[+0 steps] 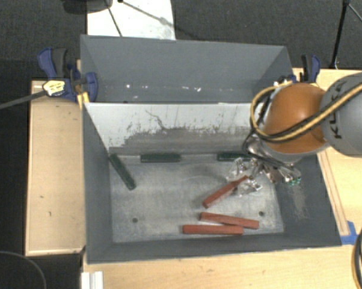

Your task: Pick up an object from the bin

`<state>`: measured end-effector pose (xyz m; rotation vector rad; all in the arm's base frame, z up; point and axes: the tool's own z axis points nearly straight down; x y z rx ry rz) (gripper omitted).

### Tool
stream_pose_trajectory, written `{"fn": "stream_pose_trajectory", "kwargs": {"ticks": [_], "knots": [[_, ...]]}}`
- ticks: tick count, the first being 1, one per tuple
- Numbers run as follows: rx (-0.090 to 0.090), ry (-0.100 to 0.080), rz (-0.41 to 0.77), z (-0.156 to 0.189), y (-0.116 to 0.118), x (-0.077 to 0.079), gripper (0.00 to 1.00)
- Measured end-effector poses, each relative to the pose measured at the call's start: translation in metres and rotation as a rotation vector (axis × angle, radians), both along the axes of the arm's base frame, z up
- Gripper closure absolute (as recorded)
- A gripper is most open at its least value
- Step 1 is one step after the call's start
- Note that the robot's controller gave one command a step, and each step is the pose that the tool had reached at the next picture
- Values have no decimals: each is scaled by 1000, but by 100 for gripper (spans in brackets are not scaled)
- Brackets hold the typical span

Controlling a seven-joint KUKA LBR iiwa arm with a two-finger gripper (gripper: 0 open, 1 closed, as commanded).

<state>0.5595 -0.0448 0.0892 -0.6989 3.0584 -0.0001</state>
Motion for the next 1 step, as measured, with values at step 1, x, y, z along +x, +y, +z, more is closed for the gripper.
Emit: {"fn": "stream_pose_trajectory", "kwargs": {"ticks": [1], "knots": [[-1, -2, -20, 146, 7, 3, 100]]}}
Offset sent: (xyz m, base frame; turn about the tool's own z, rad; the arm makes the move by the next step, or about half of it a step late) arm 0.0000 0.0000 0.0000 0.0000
